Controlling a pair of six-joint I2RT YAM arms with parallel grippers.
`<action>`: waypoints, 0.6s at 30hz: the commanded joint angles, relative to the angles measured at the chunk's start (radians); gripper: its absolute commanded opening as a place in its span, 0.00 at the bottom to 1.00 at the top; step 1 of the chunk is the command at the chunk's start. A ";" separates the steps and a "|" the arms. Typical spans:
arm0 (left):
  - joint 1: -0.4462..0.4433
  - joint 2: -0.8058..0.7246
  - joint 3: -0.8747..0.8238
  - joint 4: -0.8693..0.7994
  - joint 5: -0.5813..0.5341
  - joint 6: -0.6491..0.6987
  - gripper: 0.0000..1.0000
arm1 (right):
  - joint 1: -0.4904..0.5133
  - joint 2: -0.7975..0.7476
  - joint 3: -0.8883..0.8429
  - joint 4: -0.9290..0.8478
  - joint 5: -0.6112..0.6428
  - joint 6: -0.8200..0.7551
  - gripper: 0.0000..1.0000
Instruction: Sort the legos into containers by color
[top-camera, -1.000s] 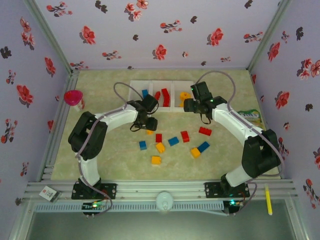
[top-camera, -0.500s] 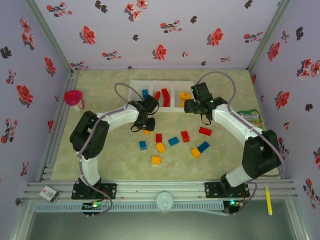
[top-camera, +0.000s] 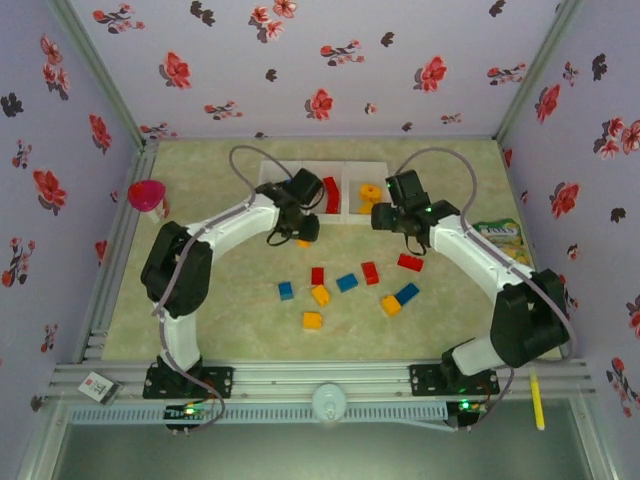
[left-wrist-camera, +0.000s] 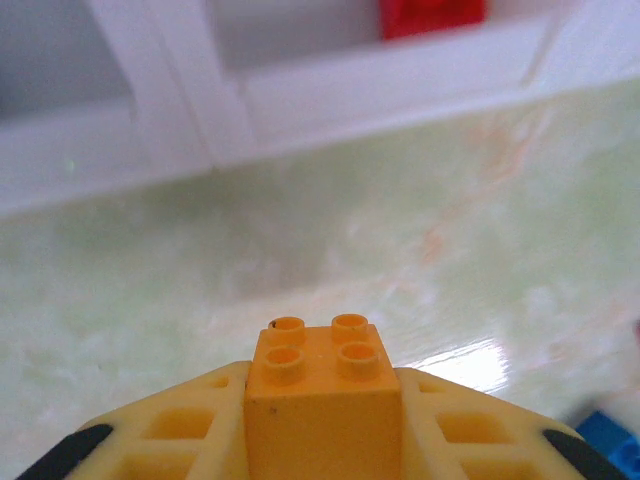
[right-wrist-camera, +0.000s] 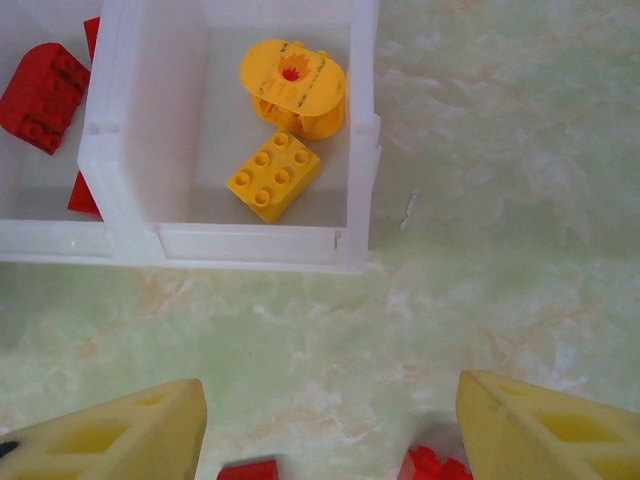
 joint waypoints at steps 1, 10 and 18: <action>-0.002 -0.024 0.126 -0.055 -0.022 0.056 0.23 | 0.006 -0.050 -0.031 0.012 0.015 0.028 0.68; 0.008 0.198 0.586 -0.094 -0.017 0.061 0.22 | -0.004 -0.113 -0.087 -0.002 0.019 0.044 0.68; 0.011 0.325 0.770 0.029 0.053 0.050 0.21 | -0.018 -0.164 -0.082 -0.054 0.025 0.043 0.68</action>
